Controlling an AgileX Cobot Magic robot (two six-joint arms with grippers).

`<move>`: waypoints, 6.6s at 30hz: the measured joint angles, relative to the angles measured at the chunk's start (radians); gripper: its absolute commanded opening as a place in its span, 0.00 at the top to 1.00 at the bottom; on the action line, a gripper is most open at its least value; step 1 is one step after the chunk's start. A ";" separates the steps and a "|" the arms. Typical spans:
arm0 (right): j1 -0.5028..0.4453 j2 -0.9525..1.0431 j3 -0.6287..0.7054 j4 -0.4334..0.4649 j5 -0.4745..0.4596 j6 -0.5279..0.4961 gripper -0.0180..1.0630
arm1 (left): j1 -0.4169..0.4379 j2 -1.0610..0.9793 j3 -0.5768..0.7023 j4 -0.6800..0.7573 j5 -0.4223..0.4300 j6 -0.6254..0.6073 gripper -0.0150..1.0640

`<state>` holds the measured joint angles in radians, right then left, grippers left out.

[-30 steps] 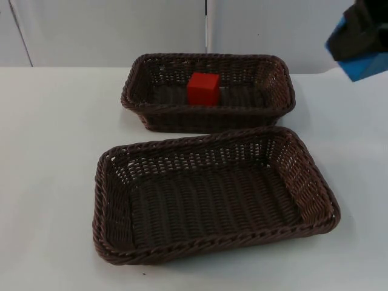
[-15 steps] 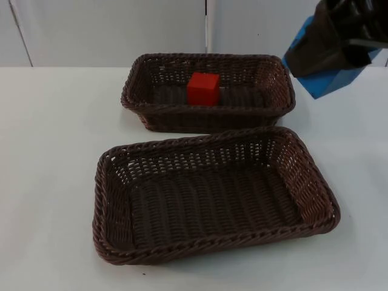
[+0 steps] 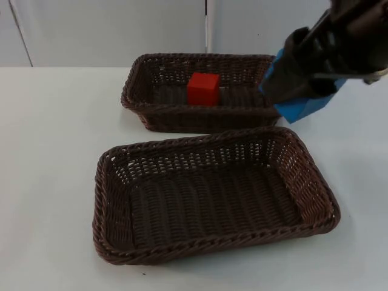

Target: Pick up one cube with the left hand and place it into the upper basket. Pick up one cube with the right hand and place it into the lower basket.

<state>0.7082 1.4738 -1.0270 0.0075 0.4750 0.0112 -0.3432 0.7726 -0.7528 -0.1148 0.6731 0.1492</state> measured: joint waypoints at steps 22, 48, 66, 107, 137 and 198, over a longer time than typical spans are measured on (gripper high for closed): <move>0.068 0.299 0.000 0.000 -0.250 -0.033 0.98 | 0.000 0.000 0.000 0.000 0.000 0.000 0.30; 0.068 0.583 -0.136 0.000 -0.282 -0.004 0.98 | 0.000 0.000 0.000 0.000 0.000 0.000 0.30; 0.068 0.627 -0.138 0.000 -0.291 -0.004 0.50 | 0.000 0.000 0.000 0.000 0.000 0.000 0.30; 0.068 0.020 -0.138 -0.008 -0.108 -0.004 0.29 | 0.000 0.000 0.000 0.006 0.000 0.000 0.30; 0.068 -0.176 -0.004 -0.008 -0.078 -0.025 0.29 | 0.000 -0.049 0.000 0.018 0.000 0.002 0.30; 0.070 -1.269 0.456 -0.018 0.269 -0.066 0.29 | 0.000 -0.768 0.254 0.037 0.401 -0.060 0.30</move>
<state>0.7781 0.2046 -0.5715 -0.0106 0.7440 -0.0544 -0.3432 0.0048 -0.4992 -0.0783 1.0737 0.0893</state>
